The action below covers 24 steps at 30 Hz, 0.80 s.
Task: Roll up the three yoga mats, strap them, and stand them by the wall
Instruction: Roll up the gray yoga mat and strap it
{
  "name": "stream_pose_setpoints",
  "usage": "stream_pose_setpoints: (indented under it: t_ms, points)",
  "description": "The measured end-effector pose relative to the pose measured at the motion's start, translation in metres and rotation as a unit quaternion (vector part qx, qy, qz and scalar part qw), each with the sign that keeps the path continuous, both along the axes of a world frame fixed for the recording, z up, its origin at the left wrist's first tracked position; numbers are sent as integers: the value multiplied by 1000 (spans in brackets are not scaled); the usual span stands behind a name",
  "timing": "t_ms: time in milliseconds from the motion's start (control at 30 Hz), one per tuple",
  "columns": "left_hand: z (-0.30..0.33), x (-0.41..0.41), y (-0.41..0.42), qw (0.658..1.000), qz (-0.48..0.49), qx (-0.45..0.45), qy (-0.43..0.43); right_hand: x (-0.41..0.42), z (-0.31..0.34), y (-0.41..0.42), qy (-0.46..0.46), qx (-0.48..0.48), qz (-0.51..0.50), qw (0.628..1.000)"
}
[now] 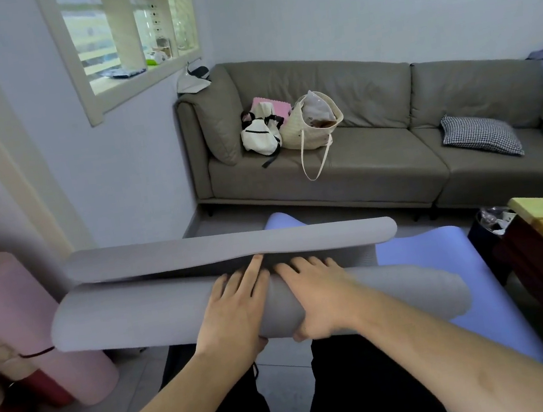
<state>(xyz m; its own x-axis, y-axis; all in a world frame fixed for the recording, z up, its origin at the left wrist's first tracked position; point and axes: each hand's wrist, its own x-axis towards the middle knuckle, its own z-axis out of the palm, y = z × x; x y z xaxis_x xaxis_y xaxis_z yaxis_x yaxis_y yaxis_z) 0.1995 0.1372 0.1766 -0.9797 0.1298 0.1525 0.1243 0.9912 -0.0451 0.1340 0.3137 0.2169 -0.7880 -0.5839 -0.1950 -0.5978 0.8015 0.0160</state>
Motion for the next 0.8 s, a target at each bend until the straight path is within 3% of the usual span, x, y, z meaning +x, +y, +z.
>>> stream_pose_setpoints:
  t_ms: [100,200,433,567,800]
  points:
    - [6,2,4,1000,-18,-9,-10,23,-18,5,75,19,-4,997]
    - [8,5,10,999,-27,-23,-6,20,-23,6,90,8,-2,996]
    - [-1,5,10,1000,-3,-25,4,-14,4,8,-49,-28,3,998]
    - [-3,7,11,1000,-1,-27,4,-14,7,8,-67,-29,3,997]
    - [-12,7,7,1000,-10,-4,10,25,-21,9,100,2,19,995]
